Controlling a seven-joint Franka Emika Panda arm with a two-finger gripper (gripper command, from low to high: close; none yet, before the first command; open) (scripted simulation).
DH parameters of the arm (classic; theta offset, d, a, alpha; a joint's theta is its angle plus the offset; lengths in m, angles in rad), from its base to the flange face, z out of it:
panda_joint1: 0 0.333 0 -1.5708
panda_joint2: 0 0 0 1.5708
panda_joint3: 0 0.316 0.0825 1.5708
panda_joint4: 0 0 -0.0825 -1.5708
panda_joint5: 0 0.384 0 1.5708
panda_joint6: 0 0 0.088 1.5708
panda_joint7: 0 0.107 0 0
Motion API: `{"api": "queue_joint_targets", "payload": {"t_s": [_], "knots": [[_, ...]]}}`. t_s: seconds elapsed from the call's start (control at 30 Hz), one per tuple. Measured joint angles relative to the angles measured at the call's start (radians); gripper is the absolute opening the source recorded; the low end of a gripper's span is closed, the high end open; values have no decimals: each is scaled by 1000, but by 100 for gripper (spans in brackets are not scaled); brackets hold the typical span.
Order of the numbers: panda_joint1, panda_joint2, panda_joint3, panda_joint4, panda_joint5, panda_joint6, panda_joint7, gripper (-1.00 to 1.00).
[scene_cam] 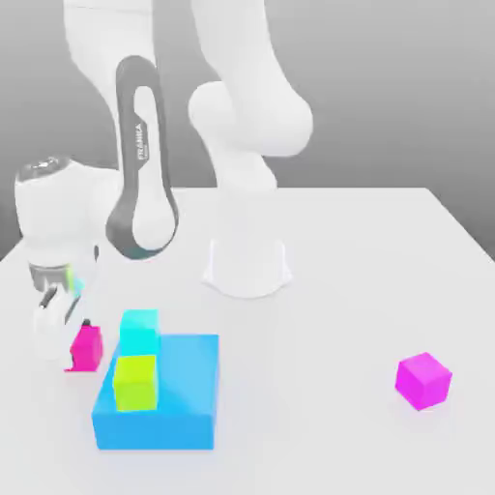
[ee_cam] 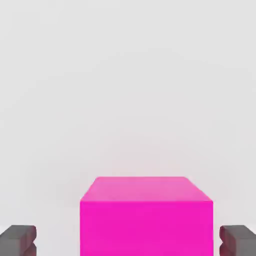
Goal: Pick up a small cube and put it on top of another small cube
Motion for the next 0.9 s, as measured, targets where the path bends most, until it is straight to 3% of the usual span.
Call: {"api": "queue_joint_targets", "payload": {"t_s": [0.23, 0.57, 0.9], "knots": [[-1, 0, 1, 0, -4, 1, 3, -100], [-2, -162, 2, -14, -15, -129, 20, -100], [-1, -271, 4, -34, -108, -243, 113, -100]]}}
